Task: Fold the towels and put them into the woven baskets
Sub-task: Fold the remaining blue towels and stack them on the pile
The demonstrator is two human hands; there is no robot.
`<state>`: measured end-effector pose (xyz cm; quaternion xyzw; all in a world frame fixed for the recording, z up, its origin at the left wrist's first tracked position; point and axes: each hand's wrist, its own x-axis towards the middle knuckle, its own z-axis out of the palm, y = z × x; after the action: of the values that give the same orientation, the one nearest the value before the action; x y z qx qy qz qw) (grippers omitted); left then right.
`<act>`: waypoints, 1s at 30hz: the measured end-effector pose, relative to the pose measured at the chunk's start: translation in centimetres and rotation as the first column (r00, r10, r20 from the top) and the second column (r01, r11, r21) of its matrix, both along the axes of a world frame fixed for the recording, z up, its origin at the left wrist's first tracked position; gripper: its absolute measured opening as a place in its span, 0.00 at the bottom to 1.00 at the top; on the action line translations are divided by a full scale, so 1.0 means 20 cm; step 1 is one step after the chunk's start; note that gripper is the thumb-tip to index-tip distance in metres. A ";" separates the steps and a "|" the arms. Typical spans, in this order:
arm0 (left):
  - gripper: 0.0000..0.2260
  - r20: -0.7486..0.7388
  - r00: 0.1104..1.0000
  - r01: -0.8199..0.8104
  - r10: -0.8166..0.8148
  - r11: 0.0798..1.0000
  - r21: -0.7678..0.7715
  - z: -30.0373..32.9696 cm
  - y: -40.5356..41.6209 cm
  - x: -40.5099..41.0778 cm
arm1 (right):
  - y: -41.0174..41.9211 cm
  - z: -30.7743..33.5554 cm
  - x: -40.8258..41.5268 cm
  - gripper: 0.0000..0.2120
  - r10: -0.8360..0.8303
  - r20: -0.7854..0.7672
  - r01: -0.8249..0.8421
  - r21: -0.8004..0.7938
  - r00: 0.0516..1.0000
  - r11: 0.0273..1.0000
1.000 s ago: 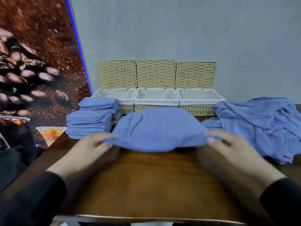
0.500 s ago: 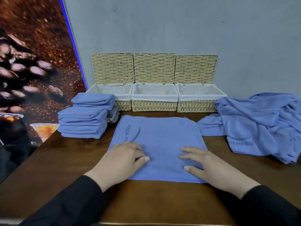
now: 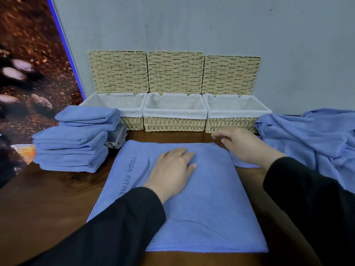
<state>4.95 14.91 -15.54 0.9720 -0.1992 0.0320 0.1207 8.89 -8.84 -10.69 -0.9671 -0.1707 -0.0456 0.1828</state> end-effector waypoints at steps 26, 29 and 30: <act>0.22 -0.004 1.000 0.013 -0.013 0.993 -0.120 -0.05 0.00 0.01 | 0.11 0.03 0.05 0.12 -0.113 0.134 0.102 0.087 0.985 0.991; 0.20 0.007 1.000 0.017 -0.016 0.994 -0.108 -0.06 0.00 0.01 | 0.32 -0.06 -0.24 0.16 0.010 -0.016 -0.007 0.202 1.000 0.979; 0.20 0.006 1.000 0.023 -0.023 0.994 -0.108 -0.05 0.00 0.01 | 0.36 -0.11 -0.31 0.18 0.043 -0.107 -0.016 0.244 0.993 0.970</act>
<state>5.15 14.88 -16.59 0.9616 -0.2086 0.0439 0.1732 2.67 -1.70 -12.87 -0.9359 -0.1677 -0.0095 0.3096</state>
